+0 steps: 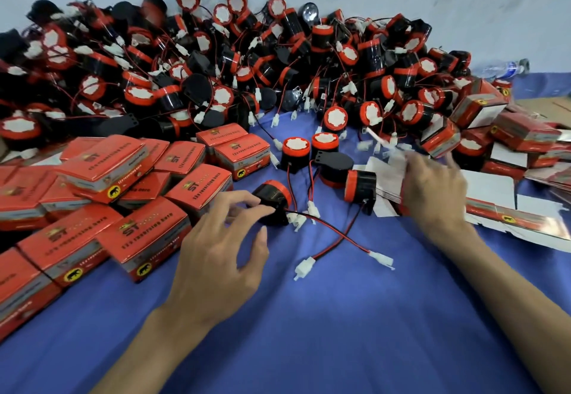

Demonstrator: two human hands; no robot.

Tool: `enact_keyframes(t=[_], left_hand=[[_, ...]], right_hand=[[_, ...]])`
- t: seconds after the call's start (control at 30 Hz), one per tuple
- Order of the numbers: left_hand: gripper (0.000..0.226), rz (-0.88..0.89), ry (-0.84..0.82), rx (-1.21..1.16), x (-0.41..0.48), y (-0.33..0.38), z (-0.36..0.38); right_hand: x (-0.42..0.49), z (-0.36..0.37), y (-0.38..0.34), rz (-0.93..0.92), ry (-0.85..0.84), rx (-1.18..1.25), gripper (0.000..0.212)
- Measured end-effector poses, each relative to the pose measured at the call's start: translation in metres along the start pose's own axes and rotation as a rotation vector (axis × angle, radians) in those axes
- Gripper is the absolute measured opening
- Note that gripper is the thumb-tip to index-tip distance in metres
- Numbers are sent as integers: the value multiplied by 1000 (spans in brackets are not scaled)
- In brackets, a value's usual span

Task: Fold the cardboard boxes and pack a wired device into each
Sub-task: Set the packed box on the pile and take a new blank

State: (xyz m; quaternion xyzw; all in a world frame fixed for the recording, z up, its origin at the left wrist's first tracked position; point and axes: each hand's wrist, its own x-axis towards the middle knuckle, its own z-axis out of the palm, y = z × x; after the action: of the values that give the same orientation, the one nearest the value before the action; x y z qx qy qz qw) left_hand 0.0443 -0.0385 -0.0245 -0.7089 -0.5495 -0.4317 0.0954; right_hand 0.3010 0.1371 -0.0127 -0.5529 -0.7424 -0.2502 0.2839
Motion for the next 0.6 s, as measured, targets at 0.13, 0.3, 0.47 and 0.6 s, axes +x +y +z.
enact_keyframes(t=[0.13,0.3,0.47,0.6], left_hand=[[20,-434,55,-684,15,5,-9],[62,-790,-74,-1504,23,-2,-19],[37,-898,65,-1518,14,-6,-23],[34,-873,118,-1288,13,-7,-15]], right_hand=[[20,-39,-15,-213,590,368,27],[-11,-59,-99,-675,565,720,31],[-30,-45,-108,-666,375,783,25],[-37,-50,-114,-275,-19,937,63]])
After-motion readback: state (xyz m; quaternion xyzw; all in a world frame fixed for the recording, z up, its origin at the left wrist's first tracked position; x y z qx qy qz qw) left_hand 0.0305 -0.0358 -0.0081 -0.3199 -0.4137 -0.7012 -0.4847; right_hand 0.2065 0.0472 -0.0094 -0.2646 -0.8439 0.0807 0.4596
